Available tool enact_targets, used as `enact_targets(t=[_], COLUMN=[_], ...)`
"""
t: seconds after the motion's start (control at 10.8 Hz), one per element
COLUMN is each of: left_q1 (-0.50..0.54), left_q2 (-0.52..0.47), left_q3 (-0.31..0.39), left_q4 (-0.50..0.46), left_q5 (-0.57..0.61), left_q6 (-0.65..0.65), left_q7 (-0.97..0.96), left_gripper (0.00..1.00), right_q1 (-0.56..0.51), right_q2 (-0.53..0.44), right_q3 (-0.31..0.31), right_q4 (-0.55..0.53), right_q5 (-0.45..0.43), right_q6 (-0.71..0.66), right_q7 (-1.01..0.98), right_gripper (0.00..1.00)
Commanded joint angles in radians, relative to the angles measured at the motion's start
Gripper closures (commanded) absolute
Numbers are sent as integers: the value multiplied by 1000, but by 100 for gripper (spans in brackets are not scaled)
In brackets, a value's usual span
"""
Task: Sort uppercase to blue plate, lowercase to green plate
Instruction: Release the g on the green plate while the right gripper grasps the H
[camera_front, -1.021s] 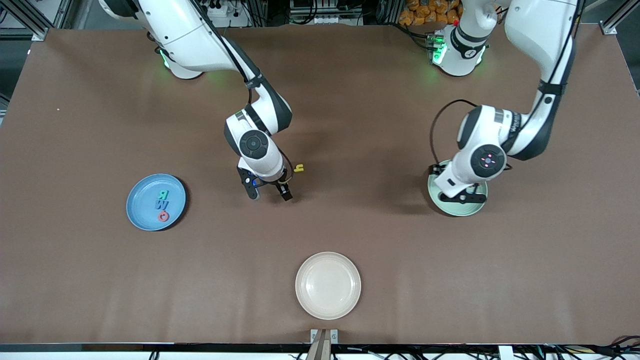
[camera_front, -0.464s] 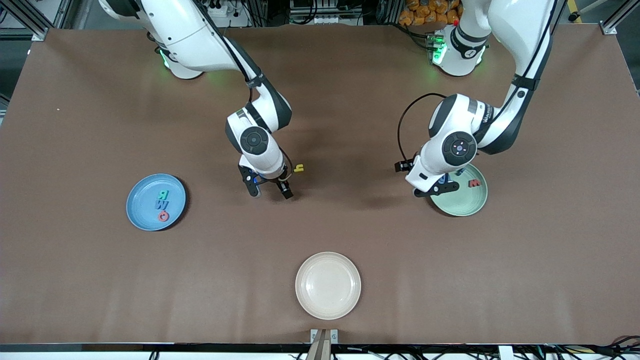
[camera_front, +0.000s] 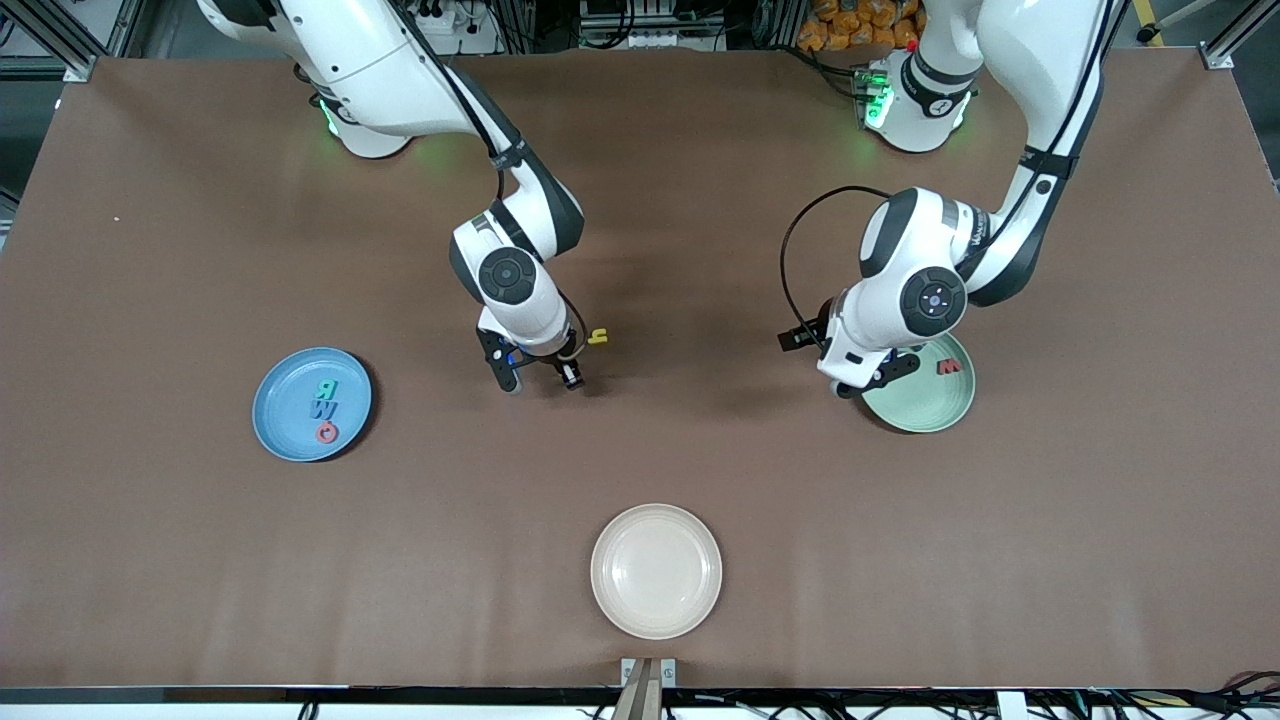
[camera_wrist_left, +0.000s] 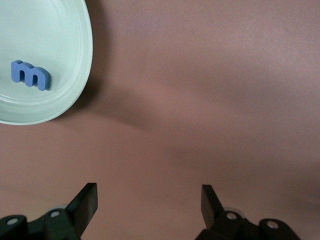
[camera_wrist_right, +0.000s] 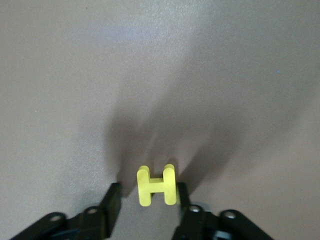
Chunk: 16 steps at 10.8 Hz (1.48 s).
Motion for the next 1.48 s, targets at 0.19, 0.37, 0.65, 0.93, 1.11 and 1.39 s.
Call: enact_targets(t=[0.19, 0.37, 0.65, 0.93, 1.11, 1.39], left_q1=[5, 2, -24, -58, -61, -60], left_q2=[-1, 10, 65, 77, 77, 83], left_q3=[-2, -1, -1, 1, 1, 1], left_q4=[14, 20, 103, 152, 160, 164], left_q5=[-41, -151, -229, -225, -219, -202], left_q6=[4, 4, 15, 24, 42, 68], left_q7=[-15, -57, -265, -354, -352, -349], left_gripper=[2, 2, 2, 2, 2, 1], right_q1=[11, 14, 24, 27, 31, 48], right_q2=[-27, -27, -27, -24, -21, -26], right_q3=[-2, -1, 7, 41, 82, 110], right_q4=[-48, -46, -48, -46, -45, -45], right_q5=[-29, -34, -34, -32, -31, -34], right_q6=[4, 3, 1, 14, 33, 29], right_q7=[15, 16, 24, 47, 58, 87], right_gripper=[95, 100, 100, 100, 100, 100])
